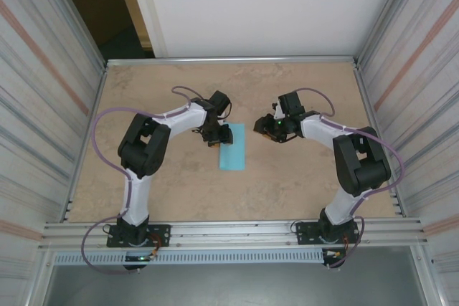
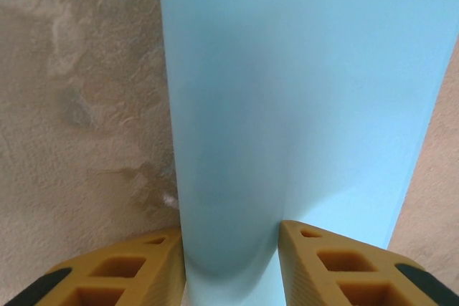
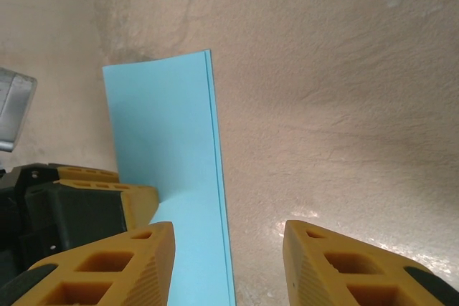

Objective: Fold a paper plane with a square sheet of paper (pick it up from the middle)

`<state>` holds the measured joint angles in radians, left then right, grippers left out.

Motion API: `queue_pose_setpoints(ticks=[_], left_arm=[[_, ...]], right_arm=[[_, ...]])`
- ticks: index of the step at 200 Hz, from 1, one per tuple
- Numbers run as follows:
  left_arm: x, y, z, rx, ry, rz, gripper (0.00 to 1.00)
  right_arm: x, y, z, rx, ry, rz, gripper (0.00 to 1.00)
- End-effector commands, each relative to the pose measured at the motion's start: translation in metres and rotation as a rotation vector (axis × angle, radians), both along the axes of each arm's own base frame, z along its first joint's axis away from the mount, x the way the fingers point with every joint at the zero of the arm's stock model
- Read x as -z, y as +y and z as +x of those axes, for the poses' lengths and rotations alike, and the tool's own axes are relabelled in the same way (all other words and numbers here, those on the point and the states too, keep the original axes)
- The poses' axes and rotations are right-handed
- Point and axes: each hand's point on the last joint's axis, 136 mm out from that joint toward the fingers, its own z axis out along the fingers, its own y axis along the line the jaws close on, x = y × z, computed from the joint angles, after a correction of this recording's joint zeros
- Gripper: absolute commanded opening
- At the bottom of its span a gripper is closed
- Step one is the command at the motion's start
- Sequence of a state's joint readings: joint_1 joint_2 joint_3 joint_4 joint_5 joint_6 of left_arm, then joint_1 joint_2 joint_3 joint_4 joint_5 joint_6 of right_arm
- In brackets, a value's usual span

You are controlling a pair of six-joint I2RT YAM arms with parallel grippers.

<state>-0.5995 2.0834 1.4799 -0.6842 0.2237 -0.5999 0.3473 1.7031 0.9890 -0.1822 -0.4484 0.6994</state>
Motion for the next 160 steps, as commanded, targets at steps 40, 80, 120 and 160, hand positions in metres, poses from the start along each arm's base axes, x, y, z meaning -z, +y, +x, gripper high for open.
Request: queue_pose_setpoints(ticks=[40, 80, 120, 160], left_arm=[[0.074, 0.044, -0.051, 0.022, 0.208, 0.250, 0.41], [0.079, 0.045, -0.049, 0.014, 0.212, 0.263, 0.42], [0.085, 0.047, -0.051, 0.016, 0.223, 0.276, 0.43], [0.088, 0.048, -0.052, 0.014, 0.230, 0.280, 0.43]], right_arm=[[0.006, 0.010, -0.001, -0.012, 0.022, 0.024, 0.43], [0.007, 0.013, -0.003, -0.019, 0.020, 0.023, 0.44], [0.011, 0.019, -0.005, -0.033, 0.030, 0.022, 0.44], [0.012, 0.023, -0.005, -0.042, 0.032, 0.027, 0.44]])
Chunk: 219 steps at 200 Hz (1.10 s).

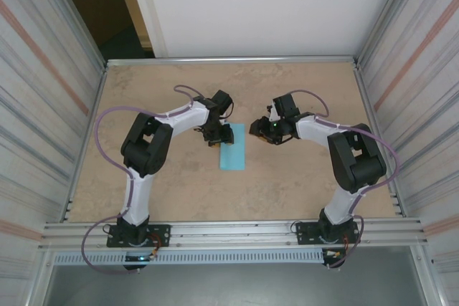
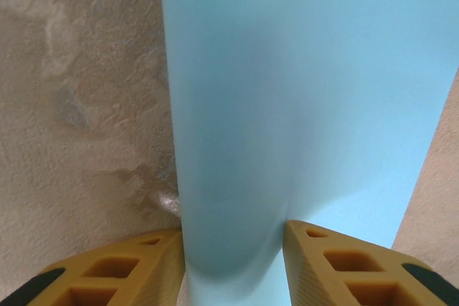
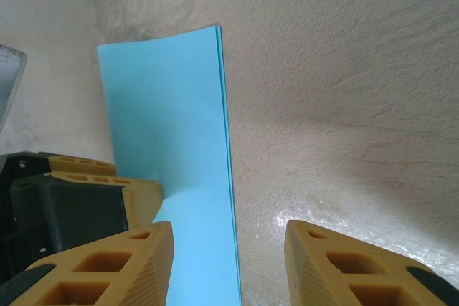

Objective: Fold a paper plane with a square sheet of paper (pick it up from the middle)

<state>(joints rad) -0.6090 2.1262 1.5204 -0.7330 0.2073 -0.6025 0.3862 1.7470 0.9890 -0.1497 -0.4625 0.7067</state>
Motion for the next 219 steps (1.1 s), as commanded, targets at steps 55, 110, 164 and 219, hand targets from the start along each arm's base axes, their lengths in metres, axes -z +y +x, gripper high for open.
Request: queue_pose_setpoints(ticks=[55, 110, 164, 219], left_arm=[[0.083, 0.050, -0.051, 0.013, 0.201, 0.247, 0.43], [0.085, 0.048, -0.051, 0.013, 0.203, 0.243, 0.43], [0.085, 0.049, -0.051, 0.016, 0.201, 0.248, 0.43], [0.086, 0.049, -0.050, 0.020, 0.200, 0.246, 0.43]], right_arm=[[-0.003, 0.039, -0.005, -0.110, 0.032, 0.107, 0.34], [0.009, 0.058, -0.003, -0.164, 0.074, 0.138, 0.15], [0.025, 0.062, 0.002, -0.164, 0.119, 0.120, 0.08], [0.052, 0.055, -0.006, -0.163, 0.183, 0.067, 0.05]])
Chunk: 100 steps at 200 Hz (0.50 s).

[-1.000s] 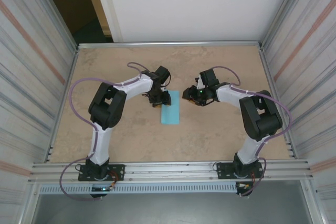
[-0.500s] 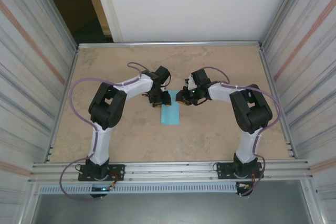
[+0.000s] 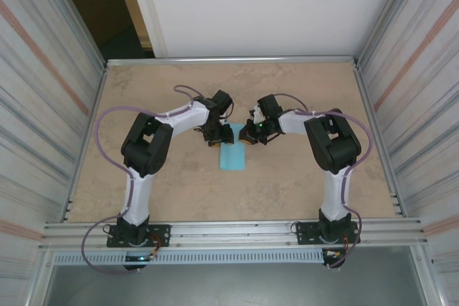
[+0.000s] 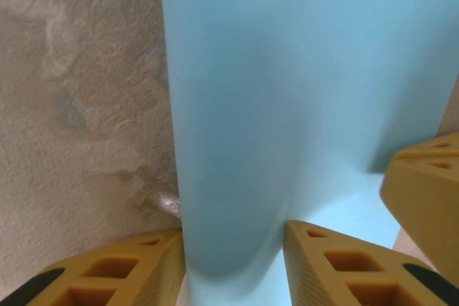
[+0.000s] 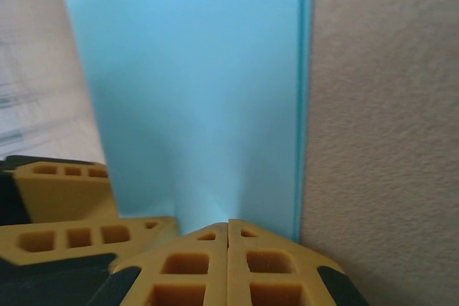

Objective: Fold a paper plane with a square sheet of paper (pick it up from the middle)

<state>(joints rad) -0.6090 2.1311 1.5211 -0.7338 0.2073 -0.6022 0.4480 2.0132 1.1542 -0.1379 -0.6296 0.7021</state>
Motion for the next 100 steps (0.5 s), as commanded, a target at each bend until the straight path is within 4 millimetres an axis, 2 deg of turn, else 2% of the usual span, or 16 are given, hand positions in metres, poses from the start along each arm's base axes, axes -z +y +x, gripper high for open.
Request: queue_pose_setpoints(ticks=[1, 28, 50, 66, 100], left_arm=[[0.084, 0.049, -0.049, 0.019, 0.197, 0.244, 0.43], [0.081, 0.048, -0.047, 0.023, 0.189, 0.244, 0.43], [0.065, 0.046, -0.035, 0.022, 0.156, 0.221, 0.43], [0.038, 0.043, -0.017, 0.012, 0.098, 0.177, 0.45], [-0.046, 0.053, 0.025, -0.078, -0.102, 0.022, 0.51]], right_arm=[[0.012, -0.001, -0.007, -0.018, 0.044, -0.033, 0.05], [0.030, -0.010, -0.012, -0.017, 0.075, -0.104, 0.05], [0.046, -0.022, -0.019, -0.018, 0.110, -0.182, 0.04], [0.054, -0.028, -0.023, -0.024, 0.125, -0.220, 0.04], [0.068, -0.036, -0.029, -0.048, 0.141, -0.278, 0.03]])
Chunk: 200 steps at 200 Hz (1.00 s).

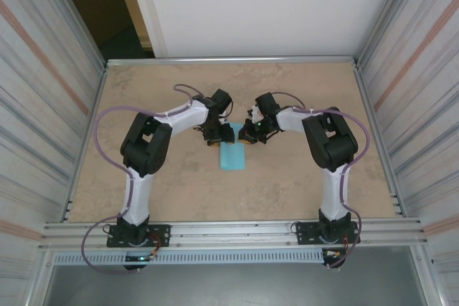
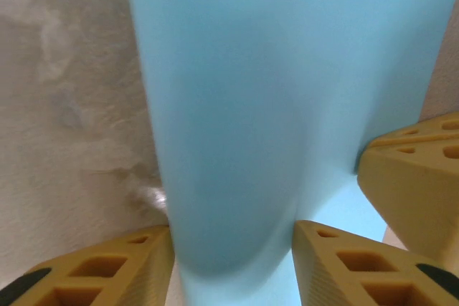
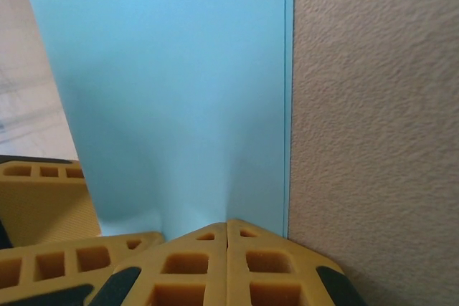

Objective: Fold a paper plane with a square sheet of paper (pick it up from the middle)

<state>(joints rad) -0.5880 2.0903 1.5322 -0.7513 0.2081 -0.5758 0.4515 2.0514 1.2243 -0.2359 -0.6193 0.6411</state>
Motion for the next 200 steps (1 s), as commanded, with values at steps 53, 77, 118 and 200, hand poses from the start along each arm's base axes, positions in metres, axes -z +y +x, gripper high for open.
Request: queue_pose_setpoints(ticks=[53, 77, 118, 200], left_arm=[[-0.096, 0.000, 0.020, -0.044, -0.151, -0.459, 0.42], [-0.096, -0.034, 0.013, 0.007, -0.103, -0.600, 0.31], [-0.056, -0.047, 0.005, 0.021, 0.003, -0.528, 0.20], [-0.014, -0.033, 0.006, 0.001, 0.067, -0.444, 0.13]], right_arm=[[0.071, -0.044, -0.032, -0.024, 0.129, -0.292, 0.02], [0.068, -0.041, -0.031, -0.032, 0.125, -0.297, 0.00], [0.064, -0.039, -0.030, -0.033, 0.123, -0.286, 0.00], [0.069, -0.035, -0.029, -0.040, 0.141, -0.257, 0.00]])
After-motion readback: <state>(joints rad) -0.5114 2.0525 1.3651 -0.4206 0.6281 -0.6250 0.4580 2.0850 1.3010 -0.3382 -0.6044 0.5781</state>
